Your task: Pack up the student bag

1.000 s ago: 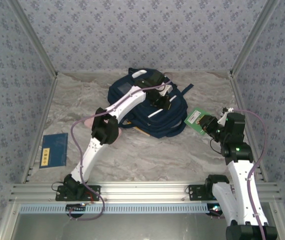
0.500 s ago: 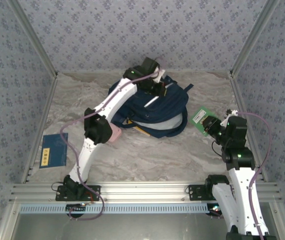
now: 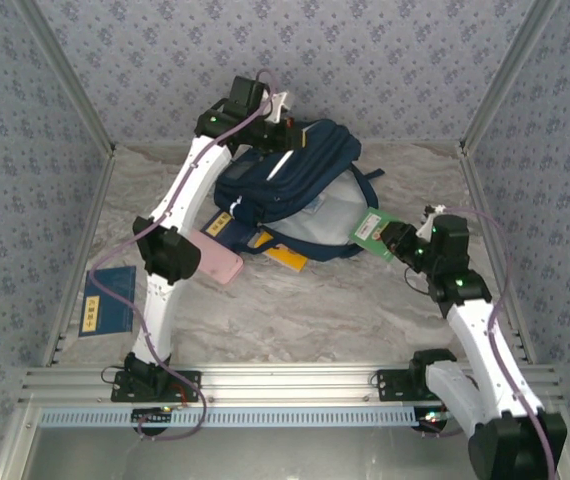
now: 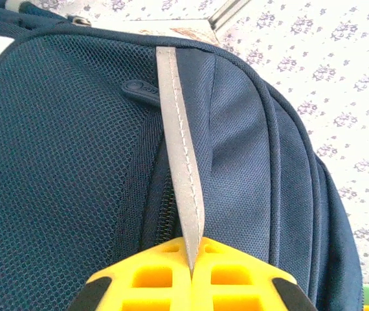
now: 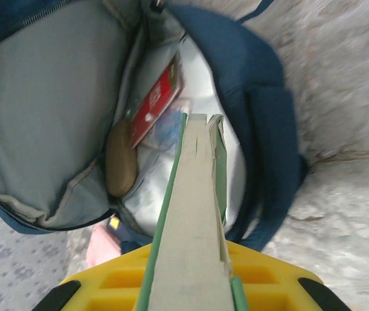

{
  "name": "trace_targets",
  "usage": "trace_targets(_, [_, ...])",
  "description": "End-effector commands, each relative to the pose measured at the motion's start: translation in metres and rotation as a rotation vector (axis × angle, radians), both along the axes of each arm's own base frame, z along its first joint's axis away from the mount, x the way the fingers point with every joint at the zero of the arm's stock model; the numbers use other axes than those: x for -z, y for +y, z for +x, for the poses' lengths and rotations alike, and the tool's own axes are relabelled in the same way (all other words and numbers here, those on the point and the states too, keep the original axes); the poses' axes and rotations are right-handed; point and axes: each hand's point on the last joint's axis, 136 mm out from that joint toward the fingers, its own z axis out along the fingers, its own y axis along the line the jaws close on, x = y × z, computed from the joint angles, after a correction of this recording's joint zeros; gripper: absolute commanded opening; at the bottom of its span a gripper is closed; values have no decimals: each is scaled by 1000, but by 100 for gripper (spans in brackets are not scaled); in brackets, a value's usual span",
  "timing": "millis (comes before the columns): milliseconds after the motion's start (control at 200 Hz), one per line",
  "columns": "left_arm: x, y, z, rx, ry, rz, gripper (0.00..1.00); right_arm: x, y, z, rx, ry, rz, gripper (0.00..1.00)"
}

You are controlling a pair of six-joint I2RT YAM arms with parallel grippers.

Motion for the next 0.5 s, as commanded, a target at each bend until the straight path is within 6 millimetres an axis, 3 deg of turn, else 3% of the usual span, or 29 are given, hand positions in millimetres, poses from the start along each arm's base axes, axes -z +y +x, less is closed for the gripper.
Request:
trace_targets(0, [-91,-2,-24,75,-159,-177,0,-48,33,21,-101,-159,119,0])
trace_targets(170, [-102,-4,-26,87,-148,-232,0,-54,72,60,-171,-158,226,0])
trace_targets(340, [-107,-8,-26,92,-125,-278,0,-58,93,113,-140,-165,404,0])
trace_targets(495, [-115,-5,-30,85,-126,-290,0,-49,111,154,-126,-143,494,0])
